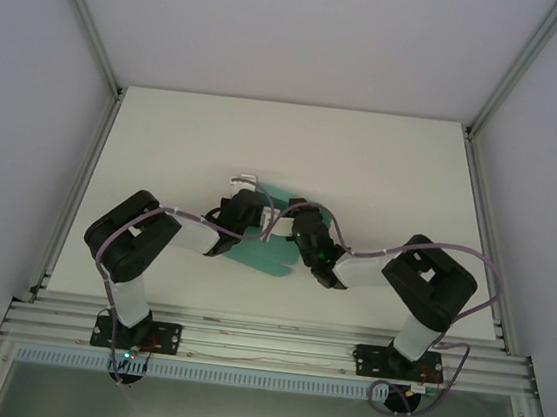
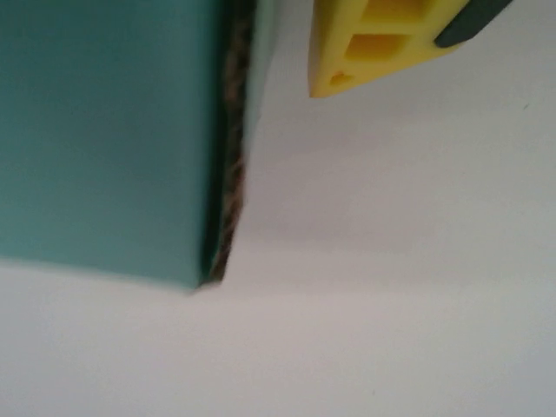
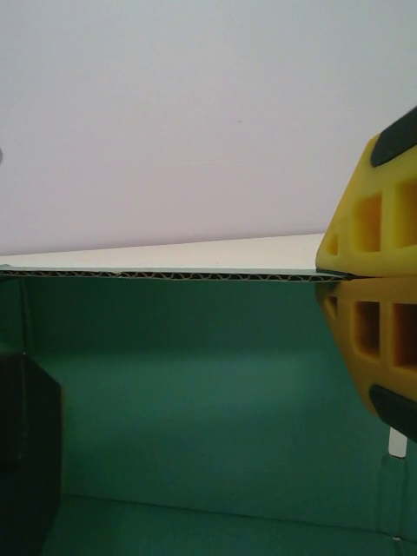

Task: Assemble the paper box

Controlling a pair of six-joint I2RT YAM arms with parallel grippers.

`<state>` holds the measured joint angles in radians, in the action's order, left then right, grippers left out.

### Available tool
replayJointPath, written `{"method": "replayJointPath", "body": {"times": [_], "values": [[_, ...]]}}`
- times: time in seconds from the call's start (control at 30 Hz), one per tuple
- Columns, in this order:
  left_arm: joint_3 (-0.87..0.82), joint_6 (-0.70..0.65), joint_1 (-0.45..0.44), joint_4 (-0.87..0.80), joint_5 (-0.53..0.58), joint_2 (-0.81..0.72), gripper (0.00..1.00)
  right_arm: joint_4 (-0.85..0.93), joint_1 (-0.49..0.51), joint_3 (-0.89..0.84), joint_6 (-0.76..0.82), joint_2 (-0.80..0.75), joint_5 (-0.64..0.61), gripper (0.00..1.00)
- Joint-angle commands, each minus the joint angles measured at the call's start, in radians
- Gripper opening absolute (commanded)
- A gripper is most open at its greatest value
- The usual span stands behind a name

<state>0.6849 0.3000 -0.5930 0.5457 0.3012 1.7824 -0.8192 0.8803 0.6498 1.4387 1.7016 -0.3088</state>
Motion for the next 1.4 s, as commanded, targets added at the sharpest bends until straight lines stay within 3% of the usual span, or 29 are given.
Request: {"method": "replayJointPath", "body": {"times": [0.0,0.17,0.43,0.47,0.57,0.7,0.8,0.97,1.03,1.1,1.17,1.37], "values": [[-0.033,-0.007,0.024,-0.04,-0.063,-0.034,0.32,0.107,0.013,-0.004,-0.039,-0.019,-0.005,0.0],[-0.006,-0.027,0.025,-0.051,-0.112,-0.064,0.32,0.123,0.014,-0.002,-0.047,-0.02,0.005,0.0],[0.032,-0.036,0.046,-0.052,-0.091,-0.032,0.29,0.129,0.014,0.001,-0.052,-0.018,0.002,0.0],[0.035,-0.032,0.052,-0.054,-0.089,-0.024,0.28,0.137,0.013,0.001,-0.053,-0.02,0.004,0.0],[0.031,-0.007,0.064,-0.041,-0.077,-0.013,0.01,0.172,0.014,0.008,-0.064,-0.024,0.002,0.0],[0.032,0.01,0.067,-0.062,0.024,0.002,0.0,0.169,0.014,0.009,-0.077,-0.023,-0.018,0.0],[0.027,-0.013,0.066,-0.073,0.007,0.002,0.0,0.192,0.011,0.03,-0.151,-0.026,-0.035,0.0],[0.008,-0.005,0.065,-0.07,-0.108,-0.045,0.0,0.229,-0.028,0.066,-0.357,-0.078,-0.018,0.48],[0.01,0.005,0.066,-0.084,-0.105,-0.066,0.0,0.243,-0.048,0.067,-0.46,-0.129,0.002,0.63],[0.004,0.016,0.069,-0.092,-0.108,-0.087,0.0,0.302,-0.071,0.064,-0.575,-0.203,0.053,0.7],[-0.002,0.034,0.077,-0.104,-0.134,-0.11,0.0,0.382,-0.1,0.059,-0.698,-0.283,0.117,1.0],[-0.055,0.1,0.129,-0.061,-0.307,-0.218,0.0,0.637,-0.237,0.065,-1.047,-0.458,0.38,1.0]]}}
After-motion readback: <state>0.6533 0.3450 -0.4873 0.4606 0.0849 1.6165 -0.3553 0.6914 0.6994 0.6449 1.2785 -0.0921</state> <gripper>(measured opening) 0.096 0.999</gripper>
